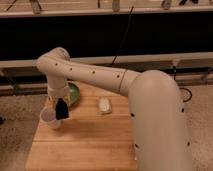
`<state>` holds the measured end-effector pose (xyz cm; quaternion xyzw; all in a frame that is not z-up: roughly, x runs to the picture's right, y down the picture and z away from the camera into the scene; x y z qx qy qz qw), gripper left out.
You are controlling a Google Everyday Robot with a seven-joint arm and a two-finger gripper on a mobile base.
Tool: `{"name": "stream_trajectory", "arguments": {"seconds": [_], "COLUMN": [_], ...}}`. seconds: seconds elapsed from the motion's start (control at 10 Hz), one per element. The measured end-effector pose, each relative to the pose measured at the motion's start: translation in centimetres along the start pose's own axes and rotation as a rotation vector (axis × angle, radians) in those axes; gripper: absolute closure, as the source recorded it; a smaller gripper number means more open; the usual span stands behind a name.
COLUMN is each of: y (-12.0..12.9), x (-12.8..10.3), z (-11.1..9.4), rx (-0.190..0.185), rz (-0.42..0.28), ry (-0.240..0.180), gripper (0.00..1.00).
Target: Place the eraser in the ceramic cup
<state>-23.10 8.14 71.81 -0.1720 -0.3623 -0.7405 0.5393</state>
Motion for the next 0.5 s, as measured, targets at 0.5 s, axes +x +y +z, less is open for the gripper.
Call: {"name": "stream_trajectory", "arguments": {"seconds": [0.5], "y": [-3.5], "x": [1.3], "z": [0.7], "rx": [0.005], "rz": [-0.075], "ry": [0.0], "gripper": [0.75]}}
